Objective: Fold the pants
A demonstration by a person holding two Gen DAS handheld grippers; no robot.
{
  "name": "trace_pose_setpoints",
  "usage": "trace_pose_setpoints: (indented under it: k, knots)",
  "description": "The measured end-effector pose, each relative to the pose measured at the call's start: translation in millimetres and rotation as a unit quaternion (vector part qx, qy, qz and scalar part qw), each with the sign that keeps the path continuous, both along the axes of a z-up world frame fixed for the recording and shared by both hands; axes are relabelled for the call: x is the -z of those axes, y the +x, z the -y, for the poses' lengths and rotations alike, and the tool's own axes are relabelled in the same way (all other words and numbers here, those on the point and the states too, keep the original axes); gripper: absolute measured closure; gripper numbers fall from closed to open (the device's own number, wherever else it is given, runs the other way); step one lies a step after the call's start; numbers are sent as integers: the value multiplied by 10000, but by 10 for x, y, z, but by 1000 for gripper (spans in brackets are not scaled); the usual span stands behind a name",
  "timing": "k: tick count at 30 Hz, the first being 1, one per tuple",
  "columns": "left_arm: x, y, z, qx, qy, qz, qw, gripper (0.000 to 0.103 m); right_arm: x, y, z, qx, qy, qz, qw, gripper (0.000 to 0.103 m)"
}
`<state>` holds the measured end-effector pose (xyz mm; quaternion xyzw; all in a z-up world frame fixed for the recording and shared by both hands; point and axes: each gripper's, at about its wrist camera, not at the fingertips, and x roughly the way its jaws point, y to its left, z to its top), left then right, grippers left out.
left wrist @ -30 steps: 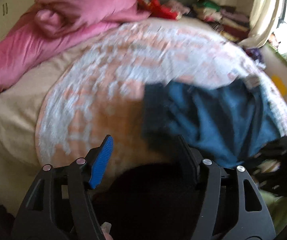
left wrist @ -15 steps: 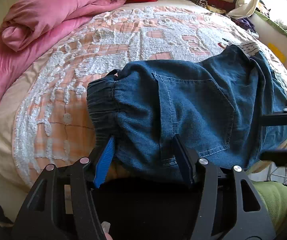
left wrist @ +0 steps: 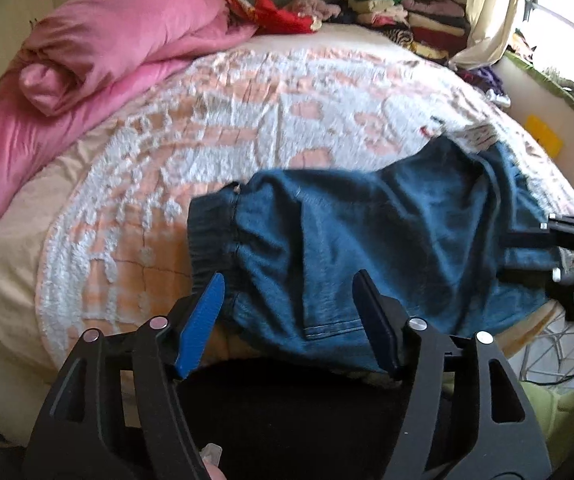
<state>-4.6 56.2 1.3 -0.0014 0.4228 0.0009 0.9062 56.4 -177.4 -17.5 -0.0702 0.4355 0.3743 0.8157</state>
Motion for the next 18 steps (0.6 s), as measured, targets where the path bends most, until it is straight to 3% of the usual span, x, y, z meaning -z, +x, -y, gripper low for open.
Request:
trace_pose_setpoints:
  k: [8,17,18]
  knots:
    - [-180,89,386,589,-173,73,9981,33,-244,350,555,957,82,252,9951,54]
    - [-44,353,1036,1494,-727,-354,9855,31,-322,748,775,1323,-148,402,9903,54]
    - [-3,385,1105,1564,-760,-406,9839,31,-315,824,757,1352,-202,415,9897,42]
